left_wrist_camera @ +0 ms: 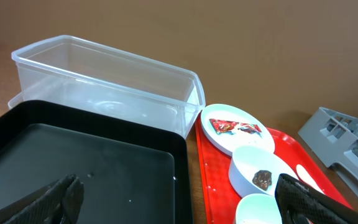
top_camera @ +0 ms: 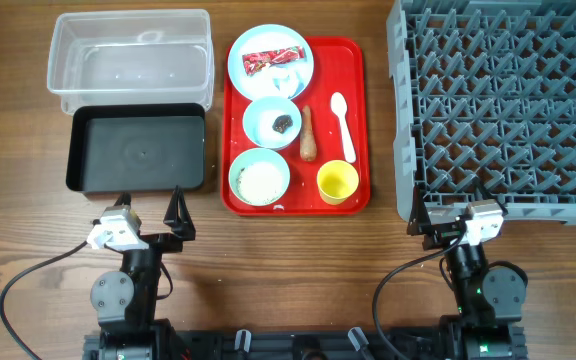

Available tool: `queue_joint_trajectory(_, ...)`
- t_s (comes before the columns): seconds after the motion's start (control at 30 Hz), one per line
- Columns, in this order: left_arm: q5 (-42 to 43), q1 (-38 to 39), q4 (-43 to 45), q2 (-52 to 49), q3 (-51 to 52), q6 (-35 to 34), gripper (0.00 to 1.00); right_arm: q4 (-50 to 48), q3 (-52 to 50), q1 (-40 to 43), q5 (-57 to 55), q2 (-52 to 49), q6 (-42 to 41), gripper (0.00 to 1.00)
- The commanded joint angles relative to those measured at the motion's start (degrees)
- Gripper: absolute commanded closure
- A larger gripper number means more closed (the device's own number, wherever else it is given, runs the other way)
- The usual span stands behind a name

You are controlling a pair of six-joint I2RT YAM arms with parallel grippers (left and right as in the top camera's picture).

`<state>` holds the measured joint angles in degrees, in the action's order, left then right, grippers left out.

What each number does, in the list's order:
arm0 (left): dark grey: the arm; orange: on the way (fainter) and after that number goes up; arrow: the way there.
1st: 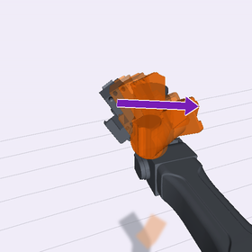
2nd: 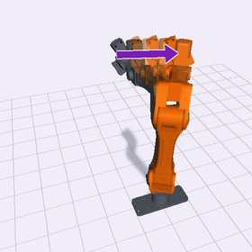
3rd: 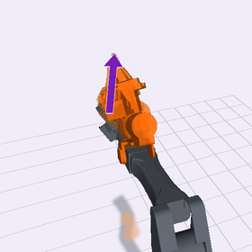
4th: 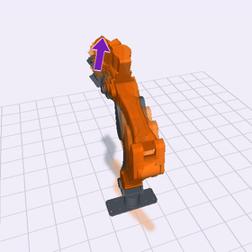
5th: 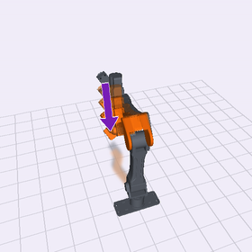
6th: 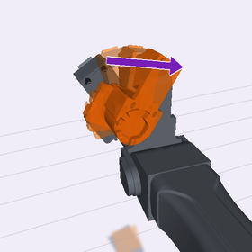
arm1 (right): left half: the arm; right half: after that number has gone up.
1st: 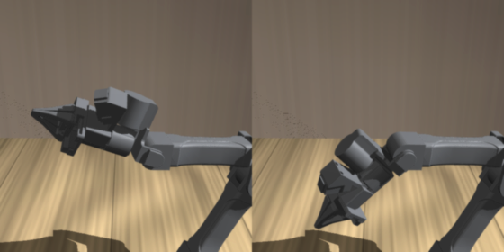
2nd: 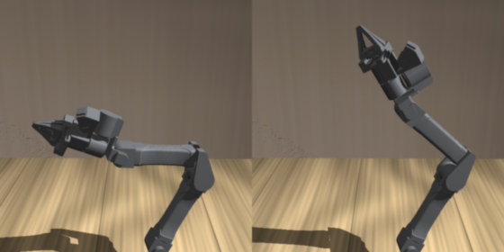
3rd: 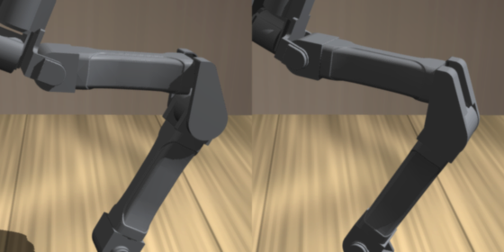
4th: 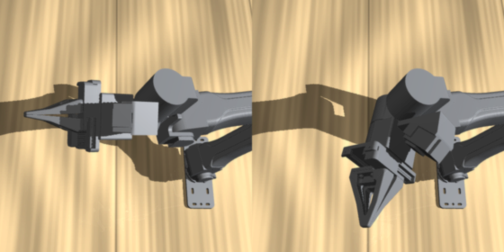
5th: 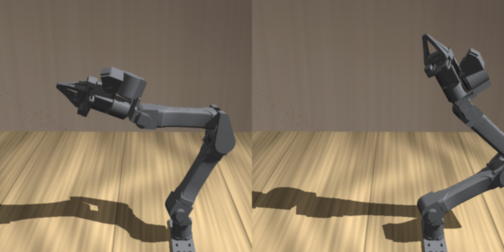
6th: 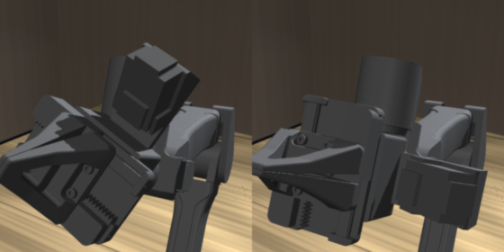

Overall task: Sort waste into correct bins and load items into the dishwasher rack
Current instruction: 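Reach the left gripper to the blue plate and grasp the red wrapper and tissue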

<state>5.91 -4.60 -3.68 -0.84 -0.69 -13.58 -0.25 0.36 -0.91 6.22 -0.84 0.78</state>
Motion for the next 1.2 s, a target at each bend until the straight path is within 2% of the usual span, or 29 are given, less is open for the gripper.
queue_joint_trajectory(0.0, 11.43, 0.26, 3.98, -26.49, -23.06, 1.16, 0.00, -13.90, 17.27, 0.17, 7.43, -16.09, 3.78, 0.00)
queue_joint_trajectory(0.1, 11.93, 0.26, 3.17, -26.18, -23.08, 0.22, 0.00, -13.79, 17.27, 0.17, 7.41, -16.09, 3.74, 0.00)
queue_joint_trajectory(0.17, 11.85, 0.24, -0.55, -25.53, -23.06, -2.34, 0.00, -10.25, 17.18, 0.17, 7.41, -16.09, 3.56, 0.00)
queue_joint_trajectory(0.27, 11.91, 0.24, -5.35, -25.16, -23.02, -1.95, 0.00, -4.79, 16.09, 0.17, 7.45, -16.11, 2.73, 0.00)
queue_joint_trajectory(0.37, 12.74, 0.26, -6.93, -25.24, -22.99, 1.40, 0.00, -4.28, 14.99, 0.17, 7.54, -16.61, 0.52, 0.00)
queue_joint_trajectory(0.5, 12.76, 0.26, -7.69, -28.59, -24.76, 1.38, 0.00, -5.01, 15.04, 0.17, 11.43, -19.04, 0.52, 0.00)
queue_joint_trajectory(0.57, 13.57, 0.35, -11.23, -35.30, -30.69, 3.61, 0.00, -5.73, 16.22, 0.17, 13.68, -20.76, 0.52, 0.00)
queue_joint_trajectory(0.6, 14.03, 0.81, -16.96, -42.45, -38.88, 7.78, 0.00, -5.44, 19.58, 0.17, 14.53, -23.67, 0.52, 0.00)
queue_joint_trajectory(0.63, 12.98, 2.84, -31.10, -57.90, -57.99, 13.97, 0.00, -1.99, 26.84, 0.17, 16.55, -30.51, 0.52, 0.00)
queue_joint_trajectory(0.67, 10.97, 4.31, -38.66, -66.27, -67.91, 15.72, 0.00, 1.97, 32.28, 0.17, 18.01, -35.69, 0.55, 0.00)
queue_joint_trajectory(0.83, 5.29, 9.81, -54.90, -86.09, -91.54, 17.68, 0.00, 15.65, 48.04, 0.17, 20.92, -49.72, 0.74, 0.00)
queue_joint_trajectory(1.0, 0.74, 16.48, -58.51, -99.32, -104.96, 17.68, 0.00, 30.47, 64.30, 0.15, 21.33, -62.88, 0.76, 0.00)
queue_joint_trajectory(1.17, -0.90, 21.75, -53.24, -107.60, -106.31, 18.88, 0.00, 34.93, 69.51, 0.17, 21.33, -68.94, 0.46, 0.00)
